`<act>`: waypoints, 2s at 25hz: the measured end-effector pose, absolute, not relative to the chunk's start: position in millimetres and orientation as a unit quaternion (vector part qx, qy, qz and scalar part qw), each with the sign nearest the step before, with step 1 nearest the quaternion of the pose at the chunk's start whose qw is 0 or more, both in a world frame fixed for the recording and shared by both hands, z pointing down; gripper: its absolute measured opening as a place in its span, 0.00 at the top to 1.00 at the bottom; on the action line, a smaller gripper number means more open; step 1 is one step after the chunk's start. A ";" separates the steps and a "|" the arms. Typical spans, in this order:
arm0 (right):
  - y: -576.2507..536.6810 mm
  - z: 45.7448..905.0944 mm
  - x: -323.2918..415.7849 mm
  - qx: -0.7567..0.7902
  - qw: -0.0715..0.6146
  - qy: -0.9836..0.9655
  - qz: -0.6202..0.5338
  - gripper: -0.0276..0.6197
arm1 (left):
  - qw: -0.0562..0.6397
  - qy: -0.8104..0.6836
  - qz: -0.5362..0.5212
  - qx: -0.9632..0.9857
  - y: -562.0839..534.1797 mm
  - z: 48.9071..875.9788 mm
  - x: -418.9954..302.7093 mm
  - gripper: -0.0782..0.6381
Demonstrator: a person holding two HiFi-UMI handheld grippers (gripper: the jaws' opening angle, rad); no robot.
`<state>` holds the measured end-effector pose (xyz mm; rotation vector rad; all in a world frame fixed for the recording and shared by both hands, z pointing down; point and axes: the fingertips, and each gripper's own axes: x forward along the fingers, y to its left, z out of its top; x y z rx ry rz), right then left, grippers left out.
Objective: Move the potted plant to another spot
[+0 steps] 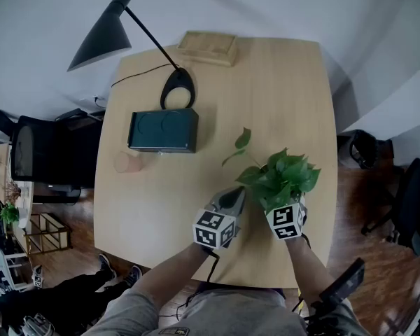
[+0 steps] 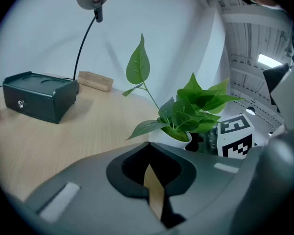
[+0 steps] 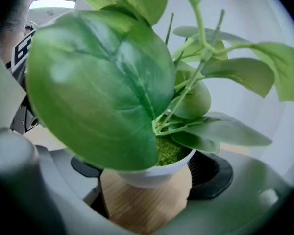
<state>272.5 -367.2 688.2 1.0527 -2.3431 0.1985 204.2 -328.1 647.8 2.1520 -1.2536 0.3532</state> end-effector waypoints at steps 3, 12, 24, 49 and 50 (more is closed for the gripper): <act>-364.8 690.7 274.1 0.390 0.281 -0.873 0.082 0.14 | 0.306 -0.474 0.136 0.815 -326.4 646.9 205.1 0.90; -338.9 691.7 281.8 0.378 0.283 -0.874 0.114 0.13 | 0.299 -0.474 0.137 0.817 -316.6 640.1 210.7 0.90; -269.6 632.3 291.2 0.380 0.229 -0.885 0.144 0.26 | 0.276 -0.462 0.108 0.836 -262.6 596.2 223.5 0.90; -28.3 559.4 234.8 0.418 0.205 -0.878 0.117 0.95 | 0.263 -0.425 0.051 0.864 -47.6 549.8 175.0 0.90; -20.3 561.0 236.2 0.418 0.205 -0.877 0.121 0.95 | 0.266 -0.424 0.054 0.864 -40.6 551.8 175.8 0.90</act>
